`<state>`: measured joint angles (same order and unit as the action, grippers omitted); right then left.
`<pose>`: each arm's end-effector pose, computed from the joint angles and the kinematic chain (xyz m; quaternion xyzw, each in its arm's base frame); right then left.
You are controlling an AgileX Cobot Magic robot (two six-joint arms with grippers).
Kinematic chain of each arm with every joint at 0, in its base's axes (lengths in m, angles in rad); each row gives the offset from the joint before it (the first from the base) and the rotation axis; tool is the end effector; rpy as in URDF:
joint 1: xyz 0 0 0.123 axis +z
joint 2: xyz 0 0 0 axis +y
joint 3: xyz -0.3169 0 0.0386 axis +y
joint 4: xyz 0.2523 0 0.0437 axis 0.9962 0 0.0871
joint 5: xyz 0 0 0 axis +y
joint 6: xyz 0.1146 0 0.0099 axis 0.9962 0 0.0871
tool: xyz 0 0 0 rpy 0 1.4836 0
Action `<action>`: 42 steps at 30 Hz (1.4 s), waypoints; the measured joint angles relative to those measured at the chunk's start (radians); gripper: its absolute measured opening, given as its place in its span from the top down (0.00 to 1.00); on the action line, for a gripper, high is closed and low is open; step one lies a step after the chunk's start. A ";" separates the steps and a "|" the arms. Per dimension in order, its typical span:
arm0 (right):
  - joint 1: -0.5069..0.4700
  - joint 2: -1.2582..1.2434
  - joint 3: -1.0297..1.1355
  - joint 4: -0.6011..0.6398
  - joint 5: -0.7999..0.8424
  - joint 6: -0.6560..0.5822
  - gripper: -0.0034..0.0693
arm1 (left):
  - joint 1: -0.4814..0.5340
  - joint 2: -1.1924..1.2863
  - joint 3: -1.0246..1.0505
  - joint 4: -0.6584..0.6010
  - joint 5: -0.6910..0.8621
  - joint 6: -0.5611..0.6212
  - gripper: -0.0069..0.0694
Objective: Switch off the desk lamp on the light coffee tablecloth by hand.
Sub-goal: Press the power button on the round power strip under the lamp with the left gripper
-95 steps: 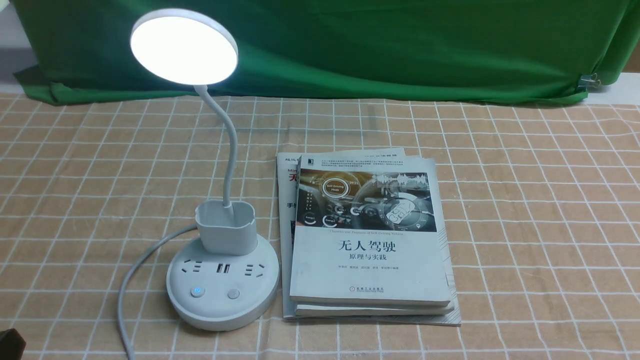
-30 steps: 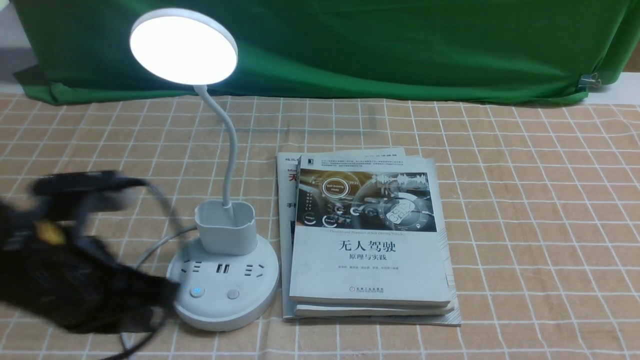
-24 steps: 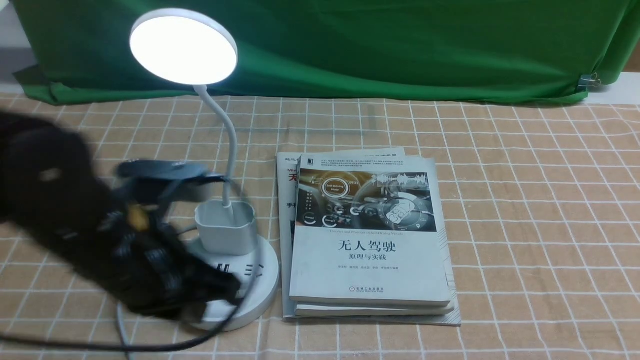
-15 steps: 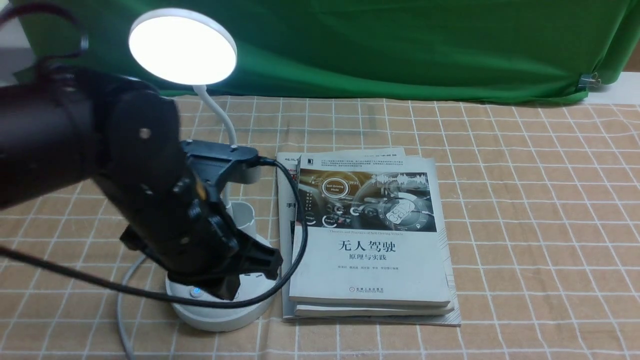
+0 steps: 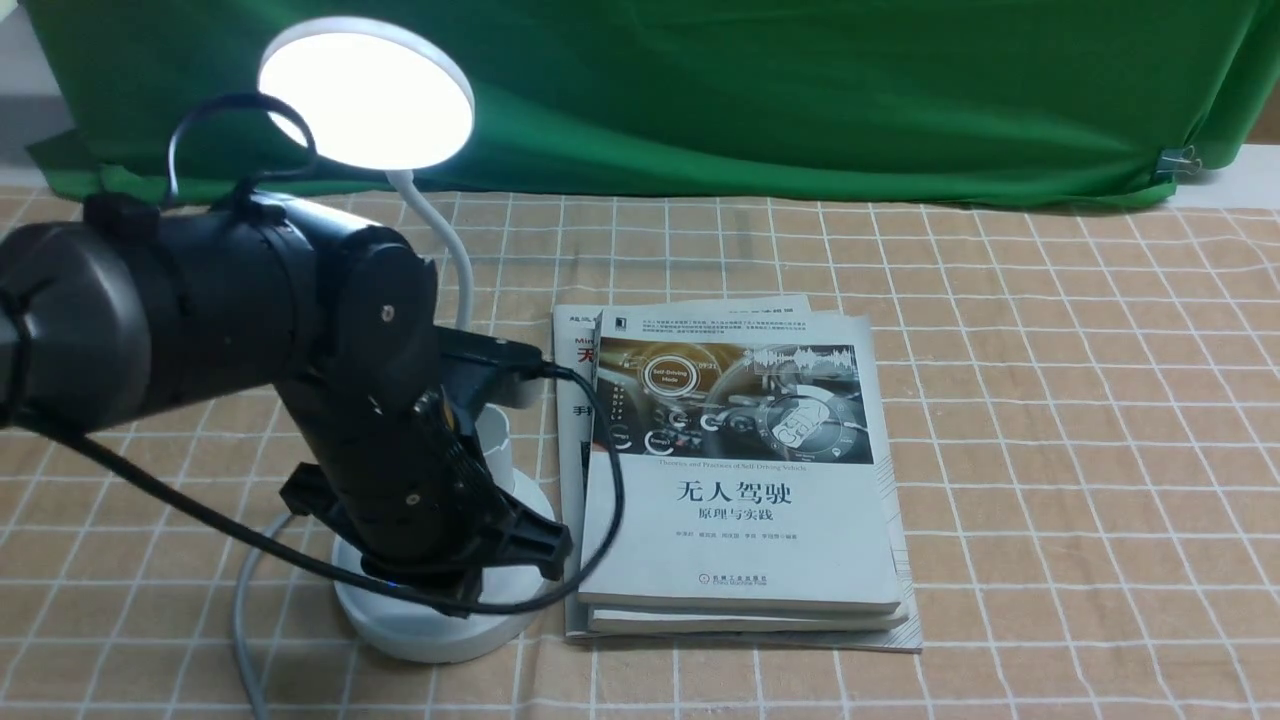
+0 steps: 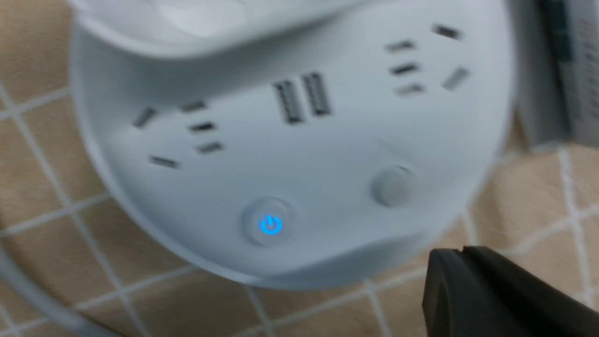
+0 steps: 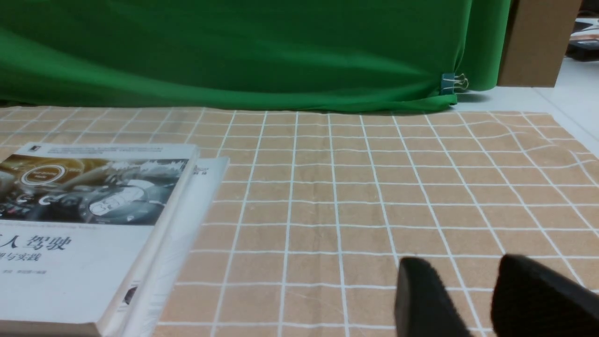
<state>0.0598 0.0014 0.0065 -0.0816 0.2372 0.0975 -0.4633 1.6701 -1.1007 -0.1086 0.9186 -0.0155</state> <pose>0.0494 0.0007 0.1856 -0.0096 0.7604 0.0180 0.6492 0.2867 -0.1543 0.2224 0.1925 0.9766 -0.0646 0.0715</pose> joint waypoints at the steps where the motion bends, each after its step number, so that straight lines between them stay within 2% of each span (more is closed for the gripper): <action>1: 0.000 0.000 0.000 0.000 0.000 0.000 0.62 | 0.002 0.001 0.000 -0.003 0.000 0.000 0.91; 12: 0.000 0.000 0.000 0.000 0.000 0.000 0.62 | 0.031 0.013 0.000 -0.037 -0.070 0.015 0.91; 26: 0.000 0.000 0.000 0.000 0.000 0.000 0.62 | 0.032 0.096 -0.021 -0.055 -0.048 0.026 0.91; 42: 0.000 0.000 0.000 0.000 0.000 0.000 0.62 | 0.032 -0.015 -0.010 -0.068 -0.063 0.007 0.91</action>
<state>0.0598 0.0014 0.0065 -0.0816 0.2372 0.0975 -0.4315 1.6548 -1.1111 -0.1761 0.8558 -0.0088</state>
